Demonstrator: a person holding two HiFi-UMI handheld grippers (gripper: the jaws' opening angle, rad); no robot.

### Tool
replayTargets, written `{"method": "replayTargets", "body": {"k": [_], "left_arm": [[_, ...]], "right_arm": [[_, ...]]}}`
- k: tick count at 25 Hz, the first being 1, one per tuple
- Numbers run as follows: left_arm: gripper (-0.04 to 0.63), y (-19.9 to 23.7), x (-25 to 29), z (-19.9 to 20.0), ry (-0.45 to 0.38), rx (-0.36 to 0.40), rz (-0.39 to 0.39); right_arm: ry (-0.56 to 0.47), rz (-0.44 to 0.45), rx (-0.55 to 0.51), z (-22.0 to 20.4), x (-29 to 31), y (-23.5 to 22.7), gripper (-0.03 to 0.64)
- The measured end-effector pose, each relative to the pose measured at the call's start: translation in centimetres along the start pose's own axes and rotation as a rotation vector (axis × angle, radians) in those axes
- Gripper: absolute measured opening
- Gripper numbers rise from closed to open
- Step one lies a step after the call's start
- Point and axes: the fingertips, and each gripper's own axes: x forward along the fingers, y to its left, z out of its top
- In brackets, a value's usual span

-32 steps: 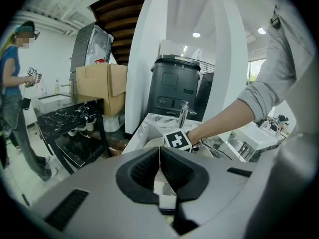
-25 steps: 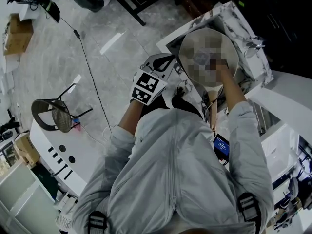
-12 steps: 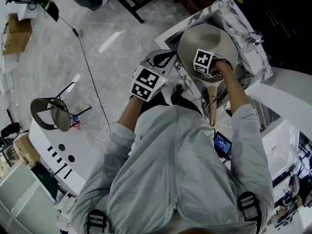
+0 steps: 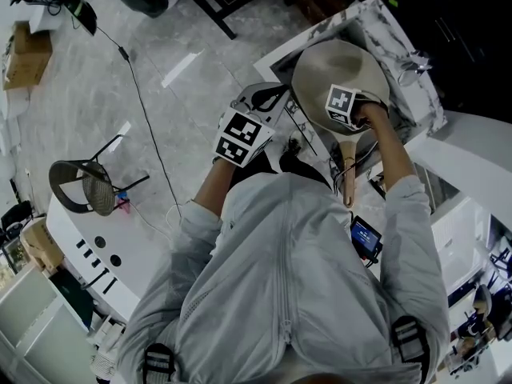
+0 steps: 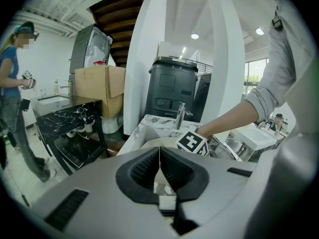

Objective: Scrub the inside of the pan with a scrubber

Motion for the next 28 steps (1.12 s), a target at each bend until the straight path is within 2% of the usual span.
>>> {"method": "replayTargets", "body": {"k": [7, 16, 21, 28], "left_arm": [[0.025, 0.1, -0.3, -0.1, 0.004, -0.004, 0.002], [0.025, 0.7, -0.3, -0.7, 0.014, -0.019, 0.003], [0.025, 1.0, -0.1, -1.1, 0.01, -0.024, 0.004], [0.025, 1.7, -0.1, -1.2, 0.033, -0.045, 0.014]], "right_arm": [[-0.008, -0.083, 0.076, -1.1, -0.4, -2.5, 0.081], [-0.115, -0.144, 0.229, -0.8, -1.2, -6.6, 0.081], [-0.149, -0.195, 0.241, 0.0, -1.6, -8.5, 0.081], [-0.198, -0.221, 0.23, 1.8, -2.5, -9.3, 0.083]]}}
